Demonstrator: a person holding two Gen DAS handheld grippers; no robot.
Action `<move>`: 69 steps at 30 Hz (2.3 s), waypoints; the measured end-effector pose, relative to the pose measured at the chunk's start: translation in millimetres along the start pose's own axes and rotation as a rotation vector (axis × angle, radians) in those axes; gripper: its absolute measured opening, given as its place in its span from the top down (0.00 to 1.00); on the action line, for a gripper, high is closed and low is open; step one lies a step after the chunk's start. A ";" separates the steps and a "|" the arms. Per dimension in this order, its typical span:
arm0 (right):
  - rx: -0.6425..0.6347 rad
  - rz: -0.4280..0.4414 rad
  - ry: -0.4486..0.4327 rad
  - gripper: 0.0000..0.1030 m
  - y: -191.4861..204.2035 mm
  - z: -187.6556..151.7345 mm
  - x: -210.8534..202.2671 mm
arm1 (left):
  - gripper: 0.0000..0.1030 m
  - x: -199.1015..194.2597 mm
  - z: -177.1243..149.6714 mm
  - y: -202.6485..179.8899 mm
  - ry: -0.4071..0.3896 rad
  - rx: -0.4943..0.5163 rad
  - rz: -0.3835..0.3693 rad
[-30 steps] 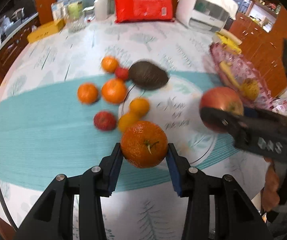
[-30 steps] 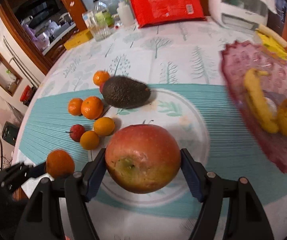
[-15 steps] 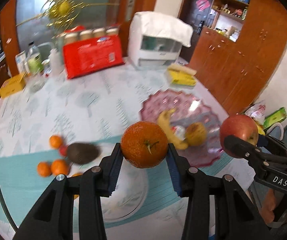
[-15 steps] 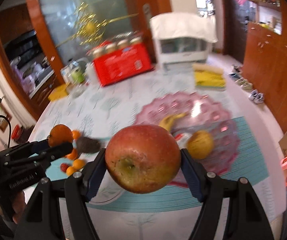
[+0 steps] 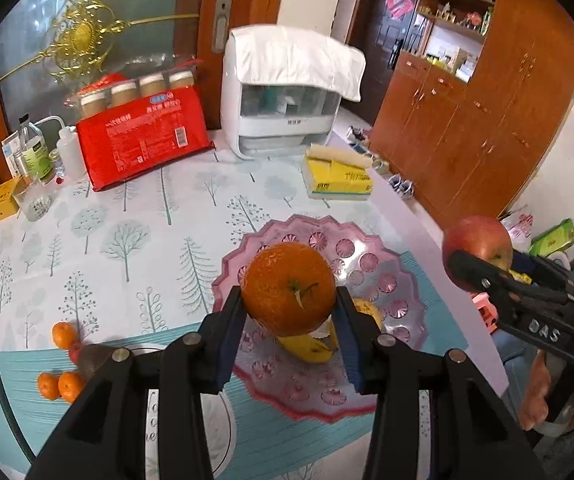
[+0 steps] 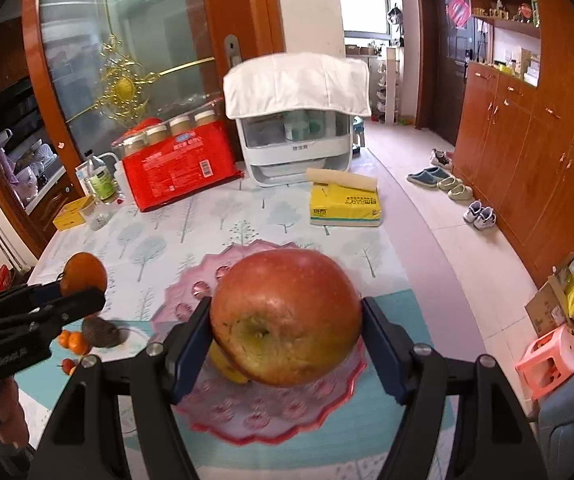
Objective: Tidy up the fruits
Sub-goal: 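Carry the tangerine with the left tool while the right tool carries the apple into the bowl, then open both tools to release the tangerine and apple, then withdraw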
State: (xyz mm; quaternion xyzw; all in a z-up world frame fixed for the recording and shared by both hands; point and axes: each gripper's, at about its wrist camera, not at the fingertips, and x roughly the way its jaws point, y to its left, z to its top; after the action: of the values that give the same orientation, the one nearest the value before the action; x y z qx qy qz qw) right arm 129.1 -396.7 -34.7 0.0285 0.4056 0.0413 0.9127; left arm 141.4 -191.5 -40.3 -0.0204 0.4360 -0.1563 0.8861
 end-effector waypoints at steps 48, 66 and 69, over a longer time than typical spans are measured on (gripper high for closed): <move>-0.142 -0.047 0.356 0.29 20.3 -21.5 186.1 | 0.27 129.2 -45.1 -7.5 0.282 0.006 0.200; -0.209 0.010 0.168 0.18 64.9 -19.3 113.4 | 0.24 44.6 -56.8 14.8 0.159 -0.053 0.208; -0.198 0.048 0.152 0.18 71.7 -25.9 94.6 | 0.24 28.5 -60.5 19.4 0.138 -0.052 0.213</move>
State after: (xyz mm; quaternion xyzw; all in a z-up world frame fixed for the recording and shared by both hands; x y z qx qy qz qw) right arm 169.2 -315.6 -115.7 -0.0554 0.4667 0.1048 0.8764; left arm 115.6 -175.3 -103.0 0.0139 0.4996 -0.0510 0.8646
